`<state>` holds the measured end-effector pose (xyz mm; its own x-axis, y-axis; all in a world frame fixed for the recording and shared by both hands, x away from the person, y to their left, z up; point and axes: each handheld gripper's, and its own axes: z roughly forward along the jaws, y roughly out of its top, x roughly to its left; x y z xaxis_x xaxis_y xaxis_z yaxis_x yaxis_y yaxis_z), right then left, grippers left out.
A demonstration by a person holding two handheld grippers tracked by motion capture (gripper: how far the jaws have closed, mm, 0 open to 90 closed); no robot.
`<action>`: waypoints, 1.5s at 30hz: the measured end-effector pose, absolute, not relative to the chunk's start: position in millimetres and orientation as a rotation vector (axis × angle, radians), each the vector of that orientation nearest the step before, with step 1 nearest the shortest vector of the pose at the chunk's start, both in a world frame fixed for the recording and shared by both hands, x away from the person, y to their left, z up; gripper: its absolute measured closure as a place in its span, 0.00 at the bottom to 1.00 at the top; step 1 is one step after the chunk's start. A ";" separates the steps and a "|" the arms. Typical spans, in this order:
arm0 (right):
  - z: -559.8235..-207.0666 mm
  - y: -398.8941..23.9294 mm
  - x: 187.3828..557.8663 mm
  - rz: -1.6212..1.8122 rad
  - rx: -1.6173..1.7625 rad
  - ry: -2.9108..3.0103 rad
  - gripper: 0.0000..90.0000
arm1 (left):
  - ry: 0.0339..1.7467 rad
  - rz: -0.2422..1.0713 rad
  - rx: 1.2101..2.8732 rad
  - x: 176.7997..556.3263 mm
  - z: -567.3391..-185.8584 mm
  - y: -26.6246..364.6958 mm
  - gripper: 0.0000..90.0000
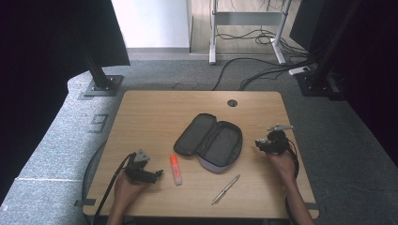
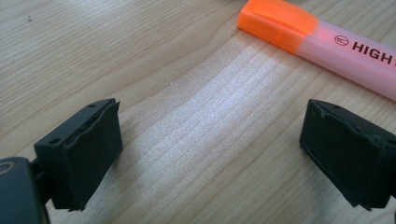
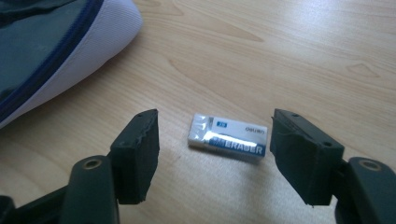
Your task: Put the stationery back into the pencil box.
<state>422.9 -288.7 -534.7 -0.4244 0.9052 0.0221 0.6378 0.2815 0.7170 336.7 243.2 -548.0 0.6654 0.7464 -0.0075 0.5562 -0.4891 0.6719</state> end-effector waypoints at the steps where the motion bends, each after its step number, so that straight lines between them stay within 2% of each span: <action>1: -535.0 -288.6 424.7 0.934 1.399 2.164 0.38 | 1.001 0.377 2.225 336.7 -548.0 243.3 0.06; 14: -540.6 -289.3 436.6 0.901 1.440 2.162 0.42 | 1.000 0.377 2.225 336.6 -548.0 243.2 0.06; 23: -543.8 -289.9 437.7 0.907 1.458 2.155 0.50 | 1.000 0.377 2.224 336.6 -548.0 243.2 0.06; 45: -524.3 -281.5 427.1 0.931 1.372 2.187 0.51 | 0.999 0.375 2.225 336.6 -547.9 243.3 0.06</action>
